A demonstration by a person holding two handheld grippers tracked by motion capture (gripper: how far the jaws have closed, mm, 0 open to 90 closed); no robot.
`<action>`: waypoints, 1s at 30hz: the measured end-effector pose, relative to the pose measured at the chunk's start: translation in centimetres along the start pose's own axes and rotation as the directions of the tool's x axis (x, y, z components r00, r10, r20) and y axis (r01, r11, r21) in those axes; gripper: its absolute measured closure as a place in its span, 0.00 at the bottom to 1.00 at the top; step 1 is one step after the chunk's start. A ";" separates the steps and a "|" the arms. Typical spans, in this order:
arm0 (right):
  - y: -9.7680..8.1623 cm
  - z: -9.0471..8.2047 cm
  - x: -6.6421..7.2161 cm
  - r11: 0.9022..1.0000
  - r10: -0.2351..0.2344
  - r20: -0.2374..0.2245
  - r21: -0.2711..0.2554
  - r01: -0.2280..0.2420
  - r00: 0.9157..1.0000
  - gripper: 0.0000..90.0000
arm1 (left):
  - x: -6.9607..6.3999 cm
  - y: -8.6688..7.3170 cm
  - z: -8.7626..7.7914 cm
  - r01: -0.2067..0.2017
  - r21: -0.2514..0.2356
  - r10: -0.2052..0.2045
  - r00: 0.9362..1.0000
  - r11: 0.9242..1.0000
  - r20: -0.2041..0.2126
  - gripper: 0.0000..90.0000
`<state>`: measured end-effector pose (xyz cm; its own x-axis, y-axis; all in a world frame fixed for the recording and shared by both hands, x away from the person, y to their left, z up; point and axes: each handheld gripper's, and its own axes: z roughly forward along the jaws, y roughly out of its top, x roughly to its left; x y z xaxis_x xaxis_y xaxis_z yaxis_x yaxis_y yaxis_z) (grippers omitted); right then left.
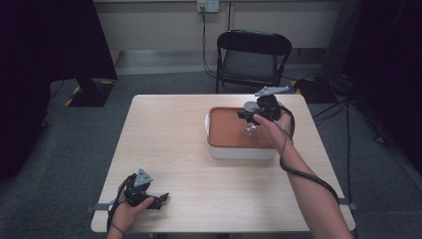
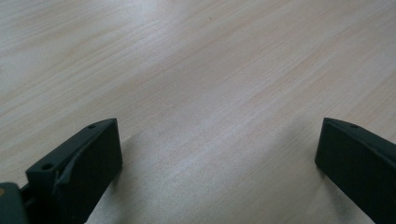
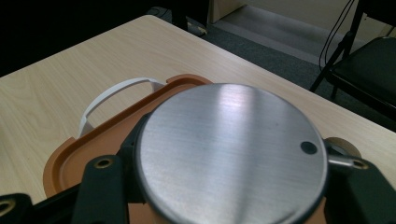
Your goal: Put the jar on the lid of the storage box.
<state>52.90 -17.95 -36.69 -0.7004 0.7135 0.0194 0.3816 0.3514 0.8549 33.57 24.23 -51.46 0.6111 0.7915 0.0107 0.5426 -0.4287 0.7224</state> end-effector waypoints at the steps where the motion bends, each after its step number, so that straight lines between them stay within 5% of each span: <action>1: 0.0 0.0 -0.1 1.000 0.006 0.003 -0.004 -0.006 1.000 0.43 | 0.0 0.0 0.0 0.000 0.000 0.000 1.000 1.000 0.000 0.00; 30: -1.0 0.9 -1.2 0.998 0.055 0.031 -0.038 -0.053 0.998 0.43 | 0.0 0.0 0.0 0.000 0.000 0.000 1.000 1.000 0.000 0.00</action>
<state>53.93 -18.57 -38.01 -0.6597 0.7499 0.0501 0.3953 0.2896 0.8717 33.57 24.23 -51.46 0.6111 0.7914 0.0111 0.5424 -0.4290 0.7223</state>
